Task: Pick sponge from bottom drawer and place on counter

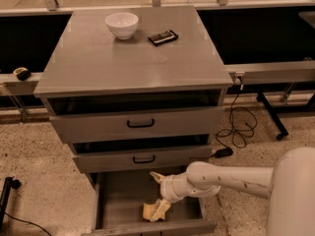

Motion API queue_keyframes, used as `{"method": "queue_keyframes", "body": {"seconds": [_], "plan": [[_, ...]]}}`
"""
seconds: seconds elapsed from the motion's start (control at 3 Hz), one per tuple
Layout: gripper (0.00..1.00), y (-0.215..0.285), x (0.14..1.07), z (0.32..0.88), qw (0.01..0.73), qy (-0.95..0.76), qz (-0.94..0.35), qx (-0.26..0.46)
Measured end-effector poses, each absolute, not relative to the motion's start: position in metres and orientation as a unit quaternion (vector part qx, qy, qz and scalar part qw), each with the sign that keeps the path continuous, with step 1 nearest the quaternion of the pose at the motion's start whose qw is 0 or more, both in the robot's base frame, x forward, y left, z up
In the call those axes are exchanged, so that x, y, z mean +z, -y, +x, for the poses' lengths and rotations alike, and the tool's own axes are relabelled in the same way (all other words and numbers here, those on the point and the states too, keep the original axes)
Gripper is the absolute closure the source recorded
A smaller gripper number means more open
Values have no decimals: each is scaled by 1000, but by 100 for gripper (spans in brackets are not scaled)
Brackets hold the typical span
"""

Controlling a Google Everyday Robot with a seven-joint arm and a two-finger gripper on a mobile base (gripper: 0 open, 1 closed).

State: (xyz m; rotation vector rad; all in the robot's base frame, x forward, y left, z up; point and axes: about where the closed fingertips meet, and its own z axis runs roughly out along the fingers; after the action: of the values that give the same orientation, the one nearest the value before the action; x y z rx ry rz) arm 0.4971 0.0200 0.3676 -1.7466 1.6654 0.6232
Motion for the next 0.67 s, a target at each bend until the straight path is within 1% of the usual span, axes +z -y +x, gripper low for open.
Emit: {"method": "queue_keyframes", "body": {"seconds": [0.33,0.67], "plan": [[0,-18,317,503,332,-624,-655,265],[0,-15,269,510,322,-630,-650,279]]}}
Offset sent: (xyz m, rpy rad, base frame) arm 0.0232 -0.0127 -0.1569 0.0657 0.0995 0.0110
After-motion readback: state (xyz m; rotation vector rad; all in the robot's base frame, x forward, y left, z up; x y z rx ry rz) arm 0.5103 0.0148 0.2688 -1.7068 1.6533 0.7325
